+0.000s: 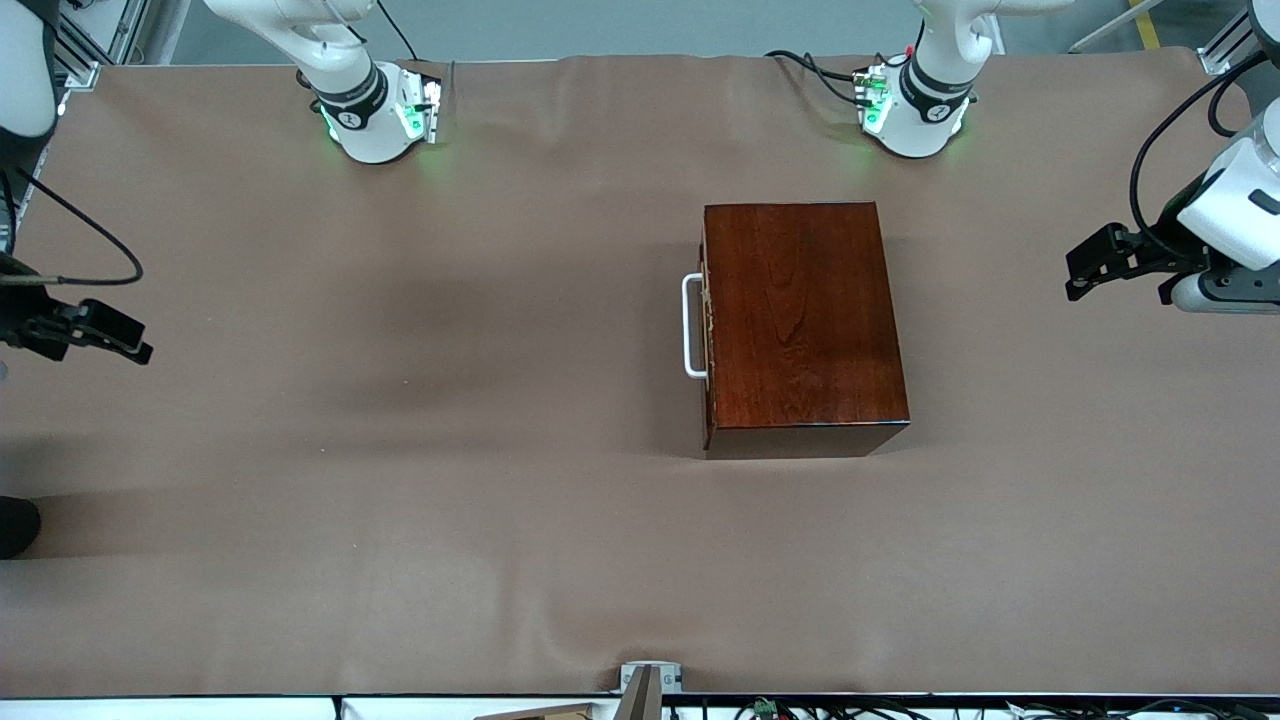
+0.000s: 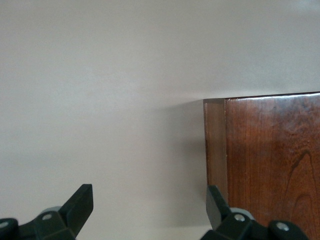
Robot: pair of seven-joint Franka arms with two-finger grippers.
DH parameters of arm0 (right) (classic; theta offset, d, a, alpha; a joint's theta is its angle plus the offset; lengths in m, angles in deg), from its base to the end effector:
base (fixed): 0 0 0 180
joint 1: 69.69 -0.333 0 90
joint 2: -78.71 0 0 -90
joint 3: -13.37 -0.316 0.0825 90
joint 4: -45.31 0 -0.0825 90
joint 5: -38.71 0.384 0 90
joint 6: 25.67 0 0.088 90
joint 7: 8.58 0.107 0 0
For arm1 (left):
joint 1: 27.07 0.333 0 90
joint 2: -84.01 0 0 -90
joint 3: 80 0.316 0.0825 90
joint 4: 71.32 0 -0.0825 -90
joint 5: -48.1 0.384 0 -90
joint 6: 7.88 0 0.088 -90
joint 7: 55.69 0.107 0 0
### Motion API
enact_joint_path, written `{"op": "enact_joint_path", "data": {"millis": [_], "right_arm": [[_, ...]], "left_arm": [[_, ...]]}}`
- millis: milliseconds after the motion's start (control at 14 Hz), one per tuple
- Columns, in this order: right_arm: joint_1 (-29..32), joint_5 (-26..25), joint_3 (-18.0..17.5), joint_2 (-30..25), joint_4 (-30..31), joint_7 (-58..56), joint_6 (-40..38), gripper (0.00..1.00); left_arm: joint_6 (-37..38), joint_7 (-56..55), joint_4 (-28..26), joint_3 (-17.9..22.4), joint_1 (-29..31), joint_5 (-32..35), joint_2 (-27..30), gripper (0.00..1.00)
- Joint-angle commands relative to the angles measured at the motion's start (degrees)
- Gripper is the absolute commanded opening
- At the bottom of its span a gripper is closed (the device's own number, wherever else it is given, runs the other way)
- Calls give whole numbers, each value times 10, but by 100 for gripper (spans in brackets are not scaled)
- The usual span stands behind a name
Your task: Open drawer, take yellow block, close drawer
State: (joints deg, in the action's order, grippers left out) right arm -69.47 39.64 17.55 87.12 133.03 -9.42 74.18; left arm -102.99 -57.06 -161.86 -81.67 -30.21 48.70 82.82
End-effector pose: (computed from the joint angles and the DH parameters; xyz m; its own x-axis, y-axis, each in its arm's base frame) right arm 0.6116 -0.0425 0.5737 0.9959 -0.0632 0.0653 -0.0631 -0.9980 -0.0045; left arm 0.5676 -0.0465 0.6165 0.9964 -0.0607 0.0592 -0.0604 -0.9981 -0.0084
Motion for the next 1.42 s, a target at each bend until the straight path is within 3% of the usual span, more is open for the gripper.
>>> {"op": "enact_joint_path", "data": {"millis": [0,214,356,641,1139,1353], "right_arm": [[2,-1,-4,-4,-4,6,-8,100],[2,-2,-3,-6,-4,5,-13,100],[7,-12,-2,-5,-4,3,-11,100],[6,-2,-3,-4,-5,6,-6,100],[-6,14,-6,-3,-5,6,-1,100],[-6,14,-6,-3,-5,6,0,100]], "left_arm": [[-1,8,24,-1,-10,-8,-18,100],[-1,10,36,-19,-27,-10,-42,100],[-1,17,75,-53,-42,-9,-72,100],[-1,1,98,-127,-97,-5,-105,100],[-8,-328,167,-122,-260,-2,-195,100],[-48,-418,167,-119,-311,1,-228,100]]}}
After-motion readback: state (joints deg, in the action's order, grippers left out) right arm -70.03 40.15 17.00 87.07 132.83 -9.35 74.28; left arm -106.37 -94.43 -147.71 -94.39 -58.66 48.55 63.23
